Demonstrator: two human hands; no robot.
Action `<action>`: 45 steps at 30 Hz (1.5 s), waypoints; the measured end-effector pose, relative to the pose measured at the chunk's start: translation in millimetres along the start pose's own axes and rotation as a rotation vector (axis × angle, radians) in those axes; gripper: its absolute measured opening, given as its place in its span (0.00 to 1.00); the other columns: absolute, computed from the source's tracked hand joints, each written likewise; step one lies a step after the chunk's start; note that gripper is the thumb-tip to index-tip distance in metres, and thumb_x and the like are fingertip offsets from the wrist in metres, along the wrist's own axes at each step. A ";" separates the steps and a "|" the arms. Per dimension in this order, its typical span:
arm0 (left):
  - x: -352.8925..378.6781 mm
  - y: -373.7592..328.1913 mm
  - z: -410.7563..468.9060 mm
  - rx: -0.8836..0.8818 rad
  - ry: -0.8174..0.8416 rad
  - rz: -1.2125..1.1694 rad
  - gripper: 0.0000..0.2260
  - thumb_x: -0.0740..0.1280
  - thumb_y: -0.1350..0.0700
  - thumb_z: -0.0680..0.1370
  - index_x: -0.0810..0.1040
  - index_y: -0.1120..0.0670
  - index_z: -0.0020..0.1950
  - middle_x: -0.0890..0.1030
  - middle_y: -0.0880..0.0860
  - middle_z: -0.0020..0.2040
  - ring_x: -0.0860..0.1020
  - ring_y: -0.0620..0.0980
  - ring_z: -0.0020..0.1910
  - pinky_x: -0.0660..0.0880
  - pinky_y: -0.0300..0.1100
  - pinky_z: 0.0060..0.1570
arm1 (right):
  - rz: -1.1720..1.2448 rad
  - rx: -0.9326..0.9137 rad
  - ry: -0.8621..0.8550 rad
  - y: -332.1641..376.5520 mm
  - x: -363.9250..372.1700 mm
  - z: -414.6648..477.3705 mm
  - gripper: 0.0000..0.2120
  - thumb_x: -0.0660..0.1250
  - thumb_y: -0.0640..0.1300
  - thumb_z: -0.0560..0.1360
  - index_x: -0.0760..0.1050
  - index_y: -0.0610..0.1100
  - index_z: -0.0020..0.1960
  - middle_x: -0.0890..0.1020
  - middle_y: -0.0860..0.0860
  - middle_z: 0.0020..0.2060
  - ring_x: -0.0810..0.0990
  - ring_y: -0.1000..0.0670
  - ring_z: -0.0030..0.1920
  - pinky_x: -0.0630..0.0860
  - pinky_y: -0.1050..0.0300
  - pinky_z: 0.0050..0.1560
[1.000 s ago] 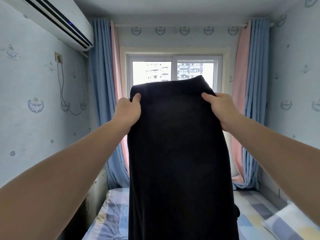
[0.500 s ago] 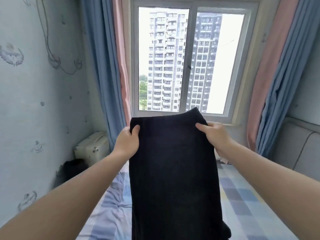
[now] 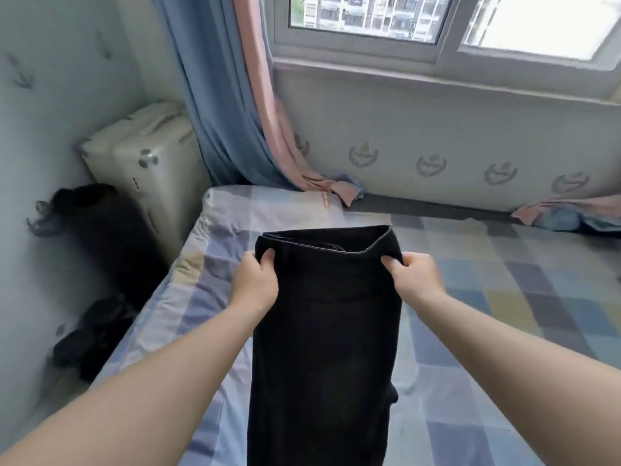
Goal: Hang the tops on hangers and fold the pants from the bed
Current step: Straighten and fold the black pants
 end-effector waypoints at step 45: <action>140.5 366.0 -443.6 -0.039 0.379 0.763 0.31 0.52 0.38 0.82 0.47 0.46 0.82 0.41 0.49 0.83 0.42 0.52 0.81 0.51 0.54 0.78 | -0.289 -0.043 0.773 -419.0 134.2 -306.4 0.30 0.57 0.55 0.83 0.50 0.54 0.82 0.53 0.57 0.81 0.49 0.54 0.80 0.53 0.44 0.79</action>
Point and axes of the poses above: each hand's wrist, its own z-axis towards the middle knuckle, its own x-axis out of the palm, y = z × x, the point moved 7 cm from there along z, towards the middle knuckle
